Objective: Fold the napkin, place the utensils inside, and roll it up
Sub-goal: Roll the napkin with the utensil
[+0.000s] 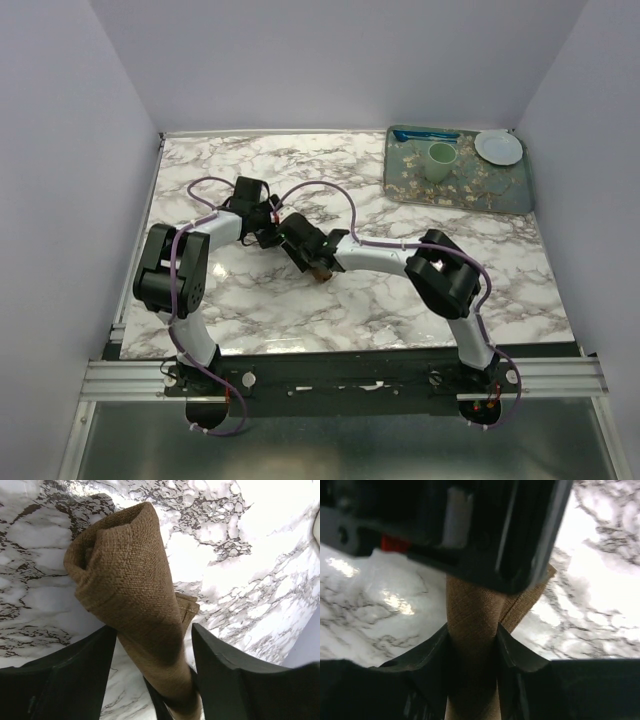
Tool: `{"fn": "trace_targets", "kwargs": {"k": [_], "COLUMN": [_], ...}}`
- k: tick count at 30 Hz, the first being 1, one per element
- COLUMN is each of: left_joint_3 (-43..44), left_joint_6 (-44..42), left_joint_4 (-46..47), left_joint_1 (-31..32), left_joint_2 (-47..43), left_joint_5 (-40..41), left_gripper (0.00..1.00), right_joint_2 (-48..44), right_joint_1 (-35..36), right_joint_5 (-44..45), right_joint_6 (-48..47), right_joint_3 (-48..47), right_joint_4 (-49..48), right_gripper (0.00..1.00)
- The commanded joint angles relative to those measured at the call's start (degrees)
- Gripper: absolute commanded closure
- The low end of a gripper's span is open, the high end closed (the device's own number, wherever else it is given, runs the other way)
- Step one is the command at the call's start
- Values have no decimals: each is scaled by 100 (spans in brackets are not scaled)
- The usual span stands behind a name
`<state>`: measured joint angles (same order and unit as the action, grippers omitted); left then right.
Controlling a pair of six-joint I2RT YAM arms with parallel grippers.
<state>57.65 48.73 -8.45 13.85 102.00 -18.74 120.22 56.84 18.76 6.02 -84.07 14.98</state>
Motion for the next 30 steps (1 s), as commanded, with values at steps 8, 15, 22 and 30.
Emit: {"fn": "trace_targets", "kwargs": {"k": [8, 15, 22, 30], "left_joint_3": [-122, -184, -43, 89], "left_joint_6": [-479, -233, -197, -153], "left_joint_4": [-271, -122, -253, -175], "left_joint_1": [-5, 4, 109, 268], "left_joint_2": [-697, -822, -251, 101], "left_joint_5": [283, 135, 54, 274], "left_gripper": [23, 21, 25, 28], "right_joint_2": [-280, -34, 361, 537], "right_joint_1": [-920, -1456, -1869, -2028], "right_joint_5": [-2885, -5056, -6411, -6710], "right_joint_6": [1620, 2411, 3027, 3045], "right_joint_3": [435, 558, 682, 664], "right_joint_4": [-57, -687, -1322, -1393], "right_gripper": [68, 64, 61, 61]}}
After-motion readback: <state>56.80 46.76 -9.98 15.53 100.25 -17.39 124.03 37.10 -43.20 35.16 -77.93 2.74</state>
